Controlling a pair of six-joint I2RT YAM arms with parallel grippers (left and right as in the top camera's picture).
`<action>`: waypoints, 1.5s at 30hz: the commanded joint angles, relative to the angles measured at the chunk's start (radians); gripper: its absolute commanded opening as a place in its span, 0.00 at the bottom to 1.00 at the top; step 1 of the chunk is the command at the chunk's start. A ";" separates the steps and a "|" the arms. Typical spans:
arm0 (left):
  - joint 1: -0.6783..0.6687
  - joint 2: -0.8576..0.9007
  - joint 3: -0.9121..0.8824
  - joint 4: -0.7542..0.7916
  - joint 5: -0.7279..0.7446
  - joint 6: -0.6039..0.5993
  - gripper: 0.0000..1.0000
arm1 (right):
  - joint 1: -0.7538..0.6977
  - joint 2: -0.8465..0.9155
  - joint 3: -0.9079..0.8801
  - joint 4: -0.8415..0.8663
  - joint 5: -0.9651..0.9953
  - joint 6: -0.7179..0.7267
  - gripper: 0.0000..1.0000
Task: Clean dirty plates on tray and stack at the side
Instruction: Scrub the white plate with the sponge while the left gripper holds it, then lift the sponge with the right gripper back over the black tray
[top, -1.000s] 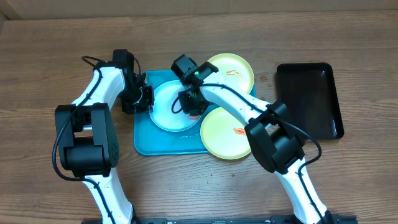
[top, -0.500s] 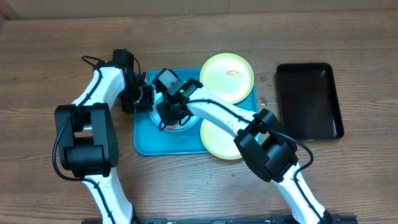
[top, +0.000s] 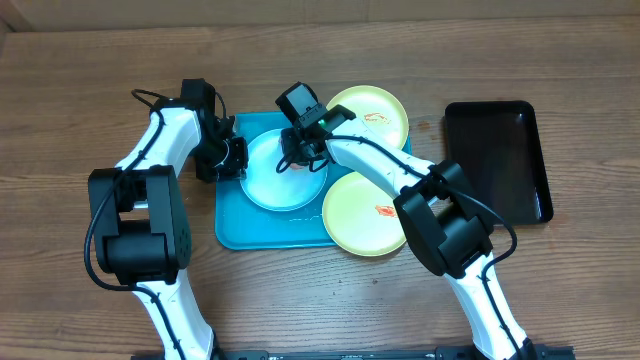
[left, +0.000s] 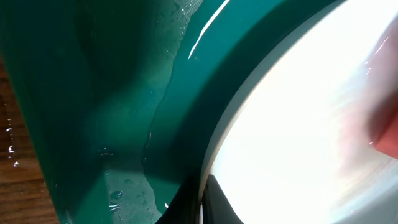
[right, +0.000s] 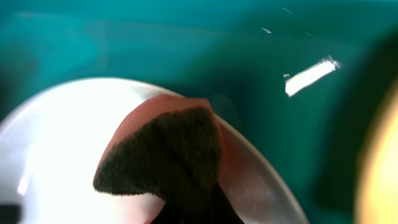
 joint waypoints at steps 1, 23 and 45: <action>-0.005 0.030 0.000 0.014 -0.006 -0.014 0.04 | -0.008 0.032 -0.021 -0.118 0.091 0.005 0.04; -0.005 0.030 0.000 0.028 -0.006 -0.014 0.04 | 0.082 0.032 -0.050 -0.070 -0.220 0.003 0.04; -0.005 0.030 0.000 0.038 -0.007 -0.008 0.04 | -0.076 -0.116 0.310 -0.385 -0.234 -0.113 0.04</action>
